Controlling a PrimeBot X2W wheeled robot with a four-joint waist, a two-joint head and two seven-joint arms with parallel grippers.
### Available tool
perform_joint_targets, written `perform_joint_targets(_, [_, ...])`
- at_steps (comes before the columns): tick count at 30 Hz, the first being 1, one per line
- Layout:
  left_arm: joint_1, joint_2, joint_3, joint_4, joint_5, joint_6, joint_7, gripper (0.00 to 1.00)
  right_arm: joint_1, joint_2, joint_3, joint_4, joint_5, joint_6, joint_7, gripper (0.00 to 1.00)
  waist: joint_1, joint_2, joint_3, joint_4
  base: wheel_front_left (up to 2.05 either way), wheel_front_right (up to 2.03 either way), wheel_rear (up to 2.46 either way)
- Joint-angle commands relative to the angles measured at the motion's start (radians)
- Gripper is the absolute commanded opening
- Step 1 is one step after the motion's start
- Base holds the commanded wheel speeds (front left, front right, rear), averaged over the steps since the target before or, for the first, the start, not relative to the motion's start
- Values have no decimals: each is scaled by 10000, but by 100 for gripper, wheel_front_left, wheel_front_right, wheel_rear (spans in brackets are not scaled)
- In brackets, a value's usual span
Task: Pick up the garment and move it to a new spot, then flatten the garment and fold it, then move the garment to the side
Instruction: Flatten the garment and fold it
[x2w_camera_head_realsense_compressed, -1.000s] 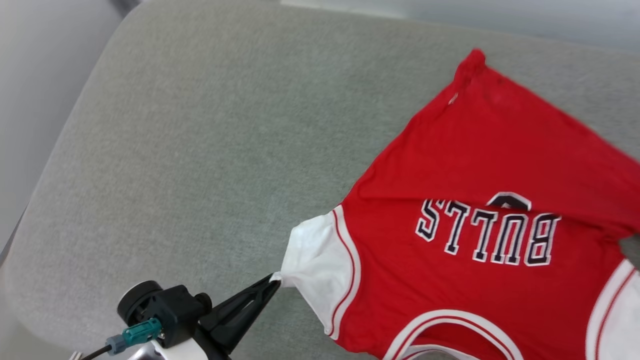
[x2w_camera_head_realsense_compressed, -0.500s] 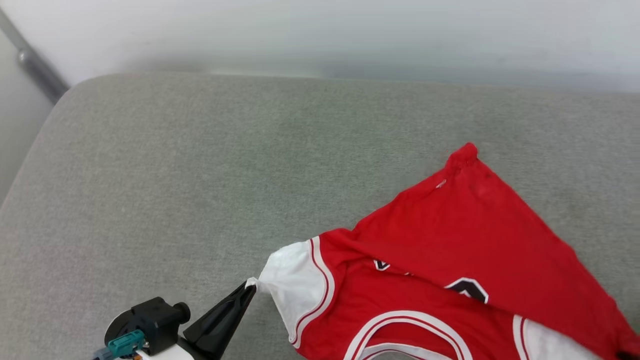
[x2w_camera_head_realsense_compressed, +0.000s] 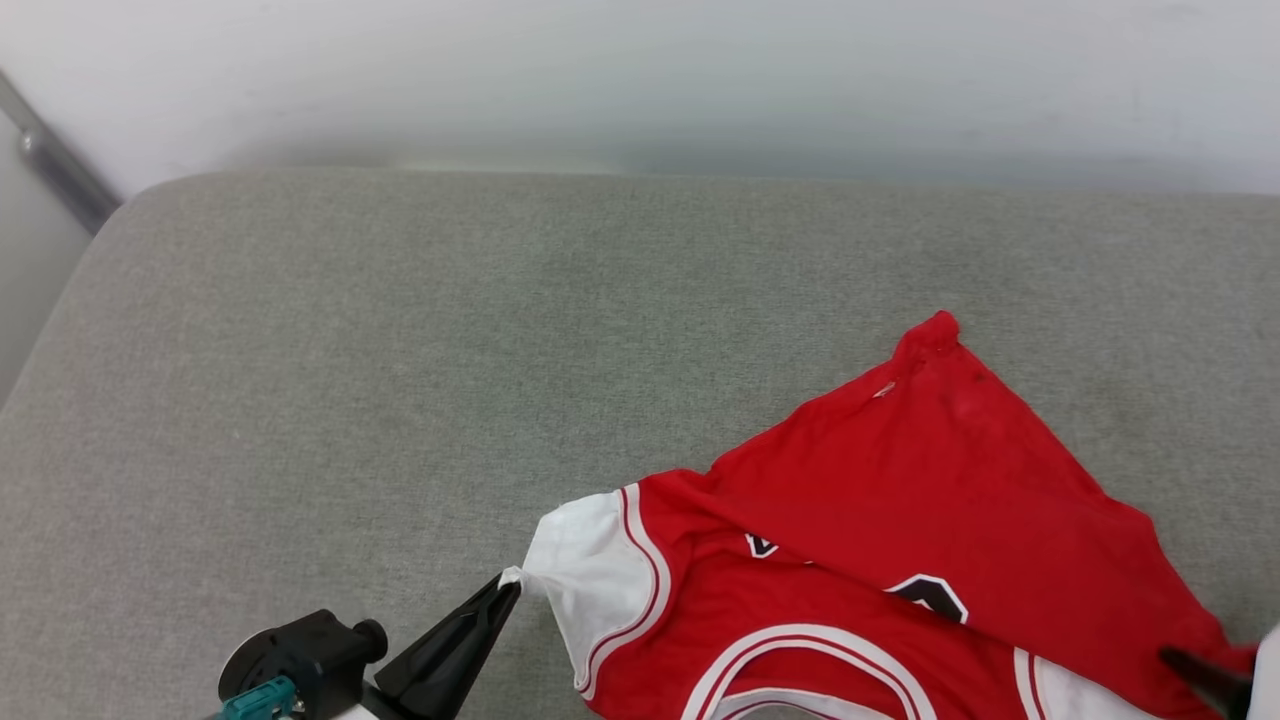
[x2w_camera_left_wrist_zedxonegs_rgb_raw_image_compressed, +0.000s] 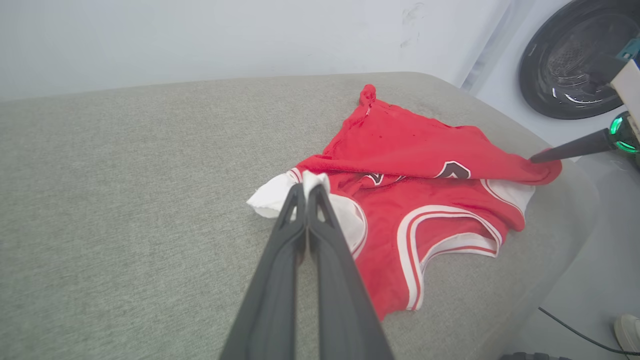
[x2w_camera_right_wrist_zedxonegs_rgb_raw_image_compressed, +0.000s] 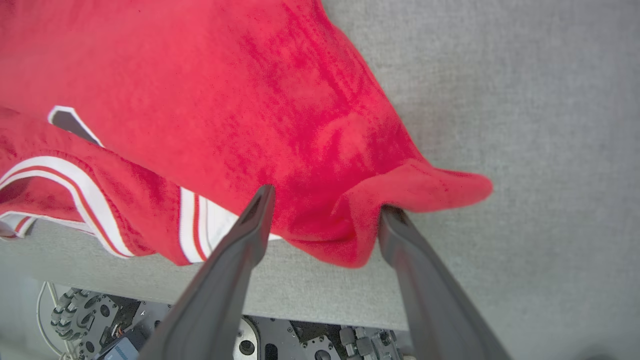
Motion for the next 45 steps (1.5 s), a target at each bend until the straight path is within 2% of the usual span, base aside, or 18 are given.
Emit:
perform_joint_targets(1, [21, 18, 10, -110, 145, -49, -70, 0, -430, -154, 165, -384, 256, -4, 160, 100, 2, -1, 141, 152, 0, 0, 0])
perform_joint_targets(7, [-370, -48, -82, -524, 456, -77, -12, 0, -2011, -555, 784, -1725, 339, -4, 1166, 100, 2, -1, 760, 721, 0, 0, 0])
perform_joint_targets(12, [-730, -253, -238, -709, 697, -161, 84, 0, -3413, -724, 1362, -1740, -59, -4, 1958, 100, 2, -1, 1309, 1284, 0, 0, 0])
perform_joint_targets(17, [-1226, -586, -388, -695, 870, -362, 143, 0, -5067, -1054, 1795, -715, -697, -4, 2579, 100, 2, -1, 2025, 2080, 0, 0, 0])
perform_joint_targets(24, [-1746, -1083, -648, -537, 1068, -666, 97, 0, -6529, -1567, 2132, 1160, -1569, -4, 2482, 100, 2, -1, 2716, 2977, 0, 0, 0])
perform_joint_targets(30, [-2065, -1479, -930, -285, 1199, -878, 76, 0, -6818, -1807, 2231, 2415, -2096, -4, 2287, 100, 2, -1, 3077, 3536, 0, 0, 0])
perform_joint_targets(37, [-2162, -1700, -1012, -21, 1138, -1023, 11, 0, -6127, -1946, 2409, 3552, -2425, -8, 2108, 100, 2, -1, 3190, 3860, 0, 0, 0])
perform_joint_targets(38, [-2142, -1713, -1015, 8, 1143, -1018, 22, 0, -6018, -1945, 2412, 3662, -2420, -8, 2092, 85, 2, -1, 3185, 3877, 0, 0, 0])
perform_joint_targets(39, [-2126, -1722, -1019, 42, 1150, -1032, 12, 0, -5916, -1944, 2438, 3749, -2426, -10, 2085, 43, 2, -1, 3171, 3887, 0, 0, 0])
perform_joint_targets(40, [-2106, -1731, -1018, 78, 1153, -1038, 11, 0, -5821, -1953, 2485, 3820, -2427, -8, 2073, 8, 2, -1, 3139, 3889, 0, 0, 0])
perform_joint_targets(41, [-2077, -1738, -1014, 109, 1143, -1045, 4, 0, -5745, -1951, 2524, 3867, -2409, -8, 2050, 0, 2, -1, 3094, 3878, 0, 0, 0])
perform_joint_targets(45, [-1979, -1661, -939, 152, 1165, -1064, -13, 0, -5881, -1873, 2463, 3903, -2359, -7, 1535, 0, 2, -1, 2843, 3730, 0, 0, 0])
